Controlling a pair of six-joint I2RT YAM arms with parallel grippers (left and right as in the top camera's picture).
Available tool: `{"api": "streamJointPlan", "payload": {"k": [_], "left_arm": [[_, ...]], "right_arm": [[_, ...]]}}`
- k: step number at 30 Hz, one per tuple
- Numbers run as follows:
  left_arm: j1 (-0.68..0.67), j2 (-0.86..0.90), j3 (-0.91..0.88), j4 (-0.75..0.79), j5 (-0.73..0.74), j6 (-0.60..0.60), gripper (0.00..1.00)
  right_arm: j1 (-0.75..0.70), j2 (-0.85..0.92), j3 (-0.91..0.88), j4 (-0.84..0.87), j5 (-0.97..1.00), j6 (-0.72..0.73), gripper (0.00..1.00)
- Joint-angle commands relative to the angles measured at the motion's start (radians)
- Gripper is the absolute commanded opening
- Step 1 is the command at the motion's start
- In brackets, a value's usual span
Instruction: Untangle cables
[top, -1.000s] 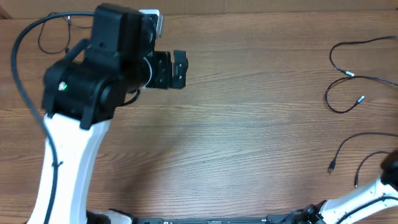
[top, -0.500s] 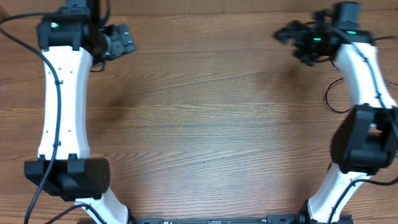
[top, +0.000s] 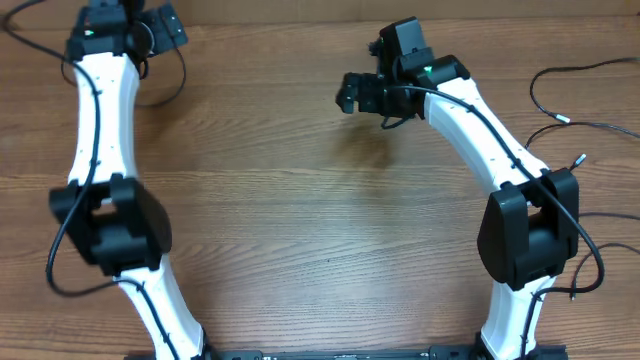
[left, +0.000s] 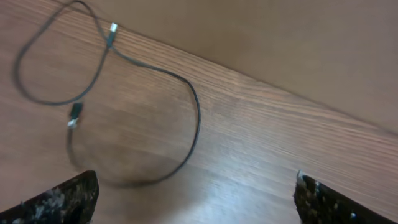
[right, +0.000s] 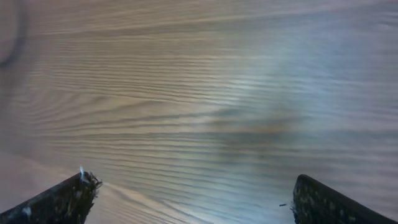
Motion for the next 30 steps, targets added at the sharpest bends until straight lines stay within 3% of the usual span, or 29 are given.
{"api": "streamJointPlan", "payload": {"k": [1, 9, 13, 16, 20, 22, 25, 27, 30], "left_arm": [[-0.002, 0.128, 0.006, 0.071, -0.002, 0.055, 0.99], [-0.005, 0.309, 0.006, 0.242, -0.007, 0.095, 0.88], [-0.006, 0.367, 0.006, 0.301, -0.006, 0.085, 0.81], [-0.006, 0.402, 0.006, 0.319, -0.006, 0.079, 0.68], [-0.007, 0.436, 0.006, 0.324, -0.006, 0.080, 0.65], [-0.007, 0.445, 0.006, 0.325, -0.006, 0.080, 0.56], [-0.007, 0.447, 0.006, 0.322, -0.006, 0.081, 0.22], [-0.007, 0.441, 0.007, 0.315, -0.006, 0.080, 0.04], [-0.009, 0.408, 0.007, 0.269, -0.005, 0.080, 0.04]], "right_arm": [[-0.074, 0.010, 0.006, -0.057, 0.067, 0.016, 1.00], [-0.219, 0.010, 0.006, -0.240, 0.071, 0.001, 1.00], [-0.256, 0.010, 0.006, -0.244, 0.071, 0.002, 1.00], [-0.271, 0.010, 0.006, -0.242, 0.071, 0.002, 1.00], [-0.275, 0.010, 0.006, -0.233, 0.071, 0.002, 1.00], [-0.274, 0.010, 0.006, -0.233, 0.071, 0.002, 1.00], [-0.274, 0.010, 0.006, -0.232, 0.071, 0.002, 1.00], [-0.274, 0.010, 0.006, -0.232, 0.071, 0.002, 1.00], [-0.275, 0.010, 0.006, -0.232, 0.071, 0.002, 1.00]]}}
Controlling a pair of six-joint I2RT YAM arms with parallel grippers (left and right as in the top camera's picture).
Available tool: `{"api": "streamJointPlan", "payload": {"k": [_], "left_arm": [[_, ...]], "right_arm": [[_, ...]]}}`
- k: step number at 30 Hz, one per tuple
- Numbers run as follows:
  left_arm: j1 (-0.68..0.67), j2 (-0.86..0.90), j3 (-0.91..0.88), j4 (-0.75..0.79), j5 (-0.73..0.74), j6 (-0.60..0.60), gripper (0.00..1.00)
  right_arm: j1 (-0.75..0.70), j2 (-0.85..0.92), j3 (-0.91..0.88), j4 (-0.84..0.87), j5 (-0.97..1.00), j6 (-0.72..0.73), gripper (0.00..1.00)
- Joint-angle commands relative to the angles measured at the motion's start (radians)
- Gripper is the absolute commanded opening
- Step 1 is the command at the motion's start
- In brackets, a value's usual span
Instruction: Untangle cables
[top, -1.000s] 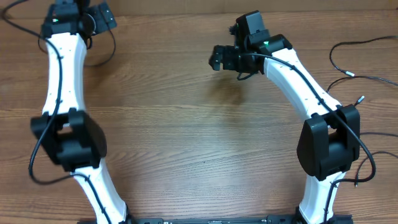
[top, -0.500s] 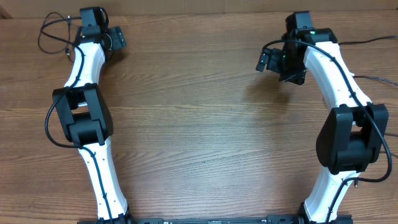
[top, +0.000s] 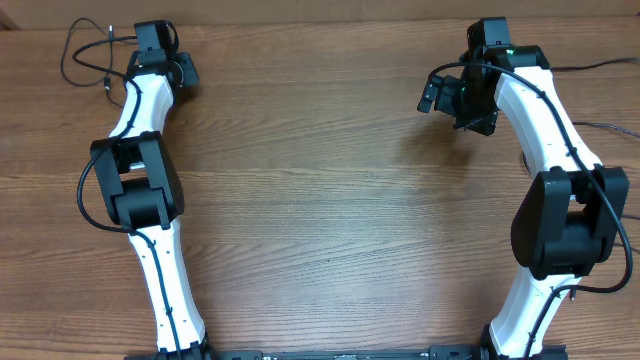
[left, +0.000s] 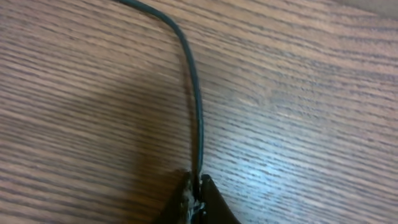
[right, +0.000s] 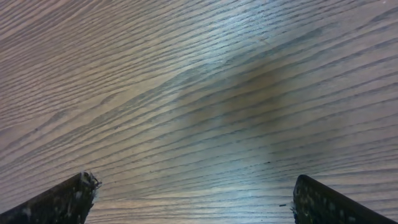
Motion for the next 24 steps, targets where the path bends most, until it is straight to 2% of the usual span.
{"api": "streamJointPlan", "payload": {"k": [1, 3, 7, 10, 15, 21, 24], "left_arm": [[-0.010, -0.006, 0.000, -0.072, 0.011, 0.004, 0.04], [-0.012, -0.062, 0.000, -0.143, 0.027, -0.007, 0.04], [-0.014, -0.205, 0.000, -0.344, 0.088, -0.146, 0.04], [-0.014, -0.315, 0.000, -0.508, 0.188, -0.228, 0.04], [-0.027, -0.454, 0.000, -0.778, 0.325, -0.229, 0.04], [-0.123, -0.573, 0.000, -0.977, 0.321, -0.202, 0.04], [-0.214, -0.598, 0.000, -1.044, 0.220, -0.175, 0.04]], "right_arm": [[-0.002, 0.008, 0.006, 0.005, 0.006, -0.008, 1.00], [-0.002, 0.008, 0.006, 0.005, 0.006, -0.008, 1.00], [-0.002, 0.008, 0.006, 0.005, 0.006, -0.008, 1.00], [-0.002, 0.008, 0.006, 0.005, 0.006, -0.008, 1.00], [-0.002, 0.008, 0.006, 0.005, 0.006, -0.008, 1.00], [-0.002, 0.008, 0.006, 0.005, 0.006, -0.008, 1.00], [-0.002, 0.008, 0.006, 0.005, 0.006, -0.008, 1.00]]}}
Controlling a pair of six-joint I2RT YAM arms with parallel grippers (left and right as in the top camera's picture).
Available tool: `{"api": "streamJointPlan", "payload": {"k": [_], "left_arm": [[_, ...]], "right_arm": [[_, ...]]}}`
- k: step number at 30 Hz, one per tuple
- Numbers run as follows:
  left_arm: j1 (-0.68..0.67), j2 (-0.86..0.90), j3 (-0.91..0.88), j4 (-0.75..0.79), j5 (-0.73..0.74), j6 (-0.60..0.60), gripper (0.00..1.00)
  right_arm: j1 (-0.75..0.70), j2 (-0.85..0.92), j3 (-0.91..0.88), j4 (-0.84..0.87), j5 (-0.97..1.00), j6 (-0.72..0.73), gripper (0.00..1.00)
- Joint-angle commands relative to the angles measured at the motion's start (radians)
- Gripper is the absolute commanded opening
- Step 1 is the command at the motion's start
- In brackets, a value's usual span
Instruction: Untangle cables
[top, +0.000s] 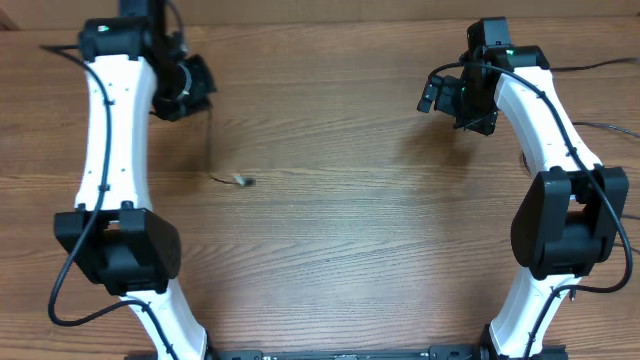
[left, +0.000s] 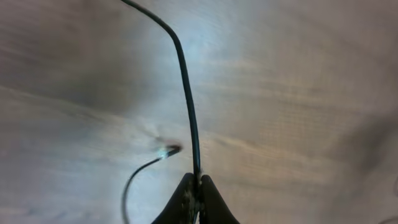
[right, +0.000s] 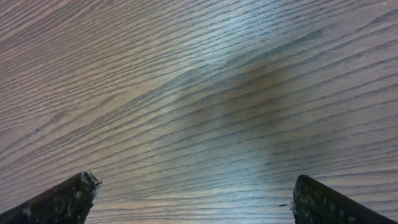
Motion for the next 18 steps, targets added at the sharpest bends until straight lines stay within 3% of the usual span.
{"api": "streamJointPlan", "payload": {"k": [1, 3, 5, 8, 12, 18], "left_arm": [[-0.108, -0.046, 0.002, -0.066, -0.106, 0.030, 0.04], [-0.147, -0.040, 0.002, -0.096, -0.154, 0.030, 0.10], [-0.177, -0.035, 0.002, -0.102, -0.183, 0.031, 0.33], [-0.190, -0.033, 0.002, -0.068, -0.257, 0.026, 0.41], [-0.137, -0.033, 0.002, 0.013, -0.282, 0.011, 0.72], [-0.019, -0.008, -0.001, 0.164, -0.280, -0.048, 0.76]], "right_arm": [[-0.002, 0.008, 0.006, 0.002, 0.005, -0.008, 1.00], [-0.002, 0.008, 0.006, 0.002, 0.005, -0.008, 1.00], [-0.002, 0.008, 0.006, 0.002, 0.005, -0.008, 1.00], [-0.002, 0.008, 0.006, 0.002, 0.005, -0.008, 1.00], [-0.002, 0.008, 0.006, 0.002, 0.005, -0.008, 1.00], [-0.002, 0.008, 0.006, 0.002, 0.005, -0.008, 1.00]]}}
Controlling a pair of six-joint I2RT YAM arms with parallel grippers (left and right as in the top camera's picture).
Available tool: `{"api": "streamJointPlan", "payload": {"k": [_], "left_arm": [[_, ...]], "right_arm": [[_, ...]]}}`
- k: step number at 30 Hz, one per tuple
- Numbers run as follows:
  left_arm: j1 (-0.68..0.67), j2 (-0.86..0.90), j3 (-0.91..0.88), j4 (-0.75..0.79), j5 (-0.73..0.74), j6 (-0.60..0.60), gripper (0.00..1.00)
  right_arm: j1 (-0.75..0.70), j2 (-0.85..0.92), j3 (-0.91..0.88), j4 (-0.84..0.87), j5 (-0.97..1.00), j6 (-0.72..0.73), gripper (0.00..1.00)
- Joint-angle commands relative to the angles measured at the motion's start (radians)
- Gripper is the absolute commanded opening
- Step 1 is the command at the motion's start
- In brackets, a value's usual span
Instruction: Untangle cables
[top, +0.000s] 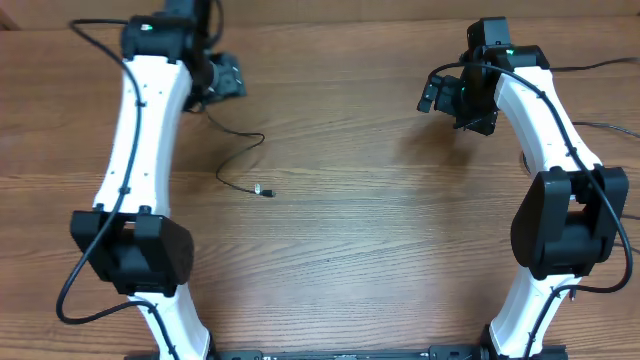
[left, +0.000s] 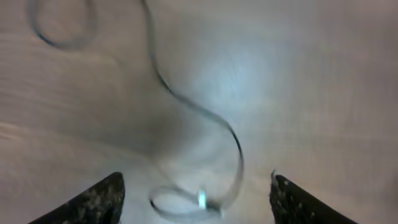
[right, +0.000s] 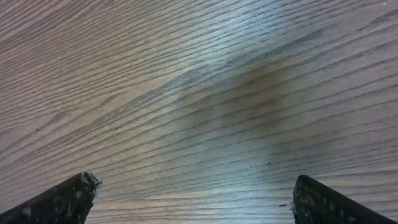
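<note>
A thin black cable lies loose on the wooden table, snaking from under my left gripper to a small connector. In the left wrist view the cable is blurred; it curves down and loops beside its connector. My left gripper hovers over the cable's far end, open, with nothing between its fingers. My right gripper is at the far right, open over bare wood.
More thin dark cables lie along the right edge of the table, one just beyond the right arm. A plain wall runs behind the table's far edge.
My left gripper was shut on the cable, which hung from it; now it is open and the cable lies on the table. The gripper has shifted a little right. The right arm has not moved.
My left gripper was open above a coiled cable at the far left corner, the right gripper near the middle. Then the left was shut on the cable and the right stood at the far right. Then the cable hung from it further in; now it lies released.
</note>
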Motion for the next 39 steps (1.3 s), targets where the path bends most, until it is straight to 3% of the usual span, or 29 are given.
{"api": "streamJointPlan", "payload": {"k": [1, 13, 17, 20, 23, 25, 30, 35, 39], "left_arm": [[0.071, 0.013, 0.002, 0.057, -0.031, -0.047, 0.77], [0.099, 0.282, 0.002, 0.240, -0.032, -0.046, 0.77], [0.105, 0.348, 0.002, 0.267, -0.032, -0.050, 0.72], [0.106, 0.397, 0.002, 0.290, -0.027, -0.049, 0.63], [0.106, 0.425, 0.002, 0.320, -0.027, -0.025, 0.43], [0.106, 0.426, 0.002, 0.343, -0.027, -0.011, 0.36], [0.106, 0.423, 0.006, 0.379, -0.028, -0.011, 0.35], [0.106, 0.423, 0.006, 0.411, -0.042, 0.005, 0.45], [0.106, 0.430, 0.006, 0.428, -0.057, 0.004, 0.40]], "right_arm": [[-0.002, 0.008, 0.006, 0.002, 0.005, -0.008, 1.00], [-0.002, 0.008, 0.006, 0.002, 0.005, -0.008, 1.00], [-0.002, 0.008, 0.006, 0.002, 0.005, -0.008, 1.00], [-0.002, 0.008, 0.006, 0.002, 0.005, -0.008, 1.00], [-0.002, 0.008, 0.006, 0.002, 0.005, -0.008, 1.00], [-0.002, 0.008, 0.006, 0.002, 0.005, -0.008, 1.00], [-0.002, 0.008, 0.006, 0.002, 0.005, -0.008, 1.00], [-0.002, 0.008, 0.006, 0.002, 0.005, -0.008, 1.00], [-0.002, 0.008, 0.006, 0.002, 0.005, -0.008, 1.00]]}}
